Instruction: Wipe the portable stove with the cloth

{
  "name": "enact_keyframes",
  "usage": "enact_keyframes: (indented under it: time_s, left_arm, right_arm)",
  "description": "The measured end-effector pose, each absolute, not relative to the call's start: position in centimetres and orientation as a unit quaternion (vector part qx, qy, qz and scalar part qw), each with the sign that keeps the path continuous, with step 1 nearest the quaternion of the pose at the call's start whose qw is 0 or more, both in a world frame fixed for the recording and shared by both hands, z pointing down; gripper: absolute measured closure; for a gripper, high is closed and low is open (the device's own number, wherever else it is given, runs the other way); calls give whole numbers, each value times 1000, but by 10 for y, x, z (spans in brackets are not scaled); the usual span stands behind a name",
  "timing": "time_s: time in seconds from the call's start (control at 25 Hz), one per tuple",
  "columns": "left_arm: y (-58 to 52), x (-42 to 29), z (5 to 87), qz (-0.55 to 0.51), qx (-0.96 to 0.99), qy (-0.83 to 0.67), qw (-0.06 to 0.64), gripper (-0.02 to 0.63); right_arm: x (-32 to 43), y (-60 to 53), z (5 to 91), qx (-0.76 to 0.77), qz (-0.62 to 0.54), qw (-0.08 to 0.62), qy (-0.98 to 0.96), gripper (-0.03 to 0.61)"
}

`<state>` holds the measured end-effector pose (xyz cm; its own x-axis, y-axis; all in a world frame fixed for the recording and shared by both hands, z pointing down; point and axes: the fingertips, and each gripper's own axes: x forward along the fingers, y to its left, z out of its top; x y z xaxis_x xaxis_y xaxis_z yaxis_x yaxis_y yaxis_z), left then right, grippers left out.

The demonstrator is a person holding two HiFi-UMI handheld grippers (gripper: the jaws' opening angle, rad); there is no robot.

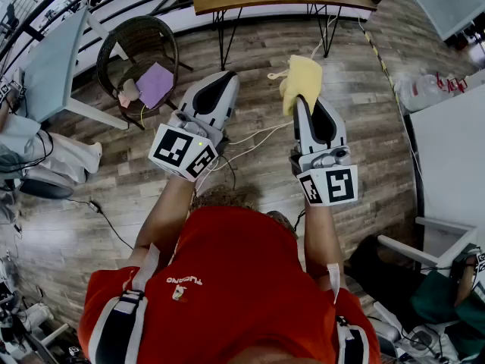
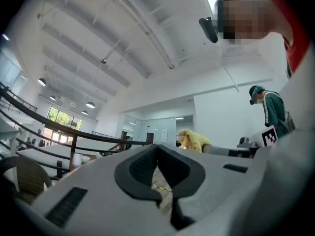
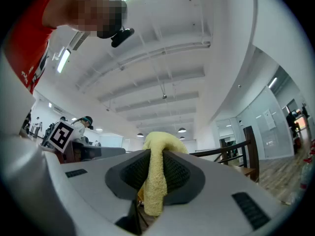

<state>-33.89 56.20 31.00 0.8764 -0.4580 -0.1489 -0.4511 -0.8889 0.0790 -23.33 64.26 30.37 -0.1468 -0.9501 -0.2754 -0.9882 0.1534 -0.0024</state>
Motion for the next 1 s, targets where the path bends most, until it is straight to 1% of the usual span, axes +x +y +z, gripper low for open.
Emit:
enact_keyframes:
  time_s: [0.24,0.48,0.72,1.0]
  left_arm:
    - [546,-314,315,-77,968,-240,21,604]
    - [505,-286,322,-79,968,-237,20,604]
    - [414,-252,326,-95,965,-243,24,604]
    - [271,-202,321,-90,964,-248,19,604]
  right_arm:
    - [-201,625,308,-645,83,110,752,493]
    - [-176,584,314,-643,85,104,754,492]
    - [-147,496,314,-636,94,90,761,492]
    - [-106,354,294,-627,102,83,768,492]
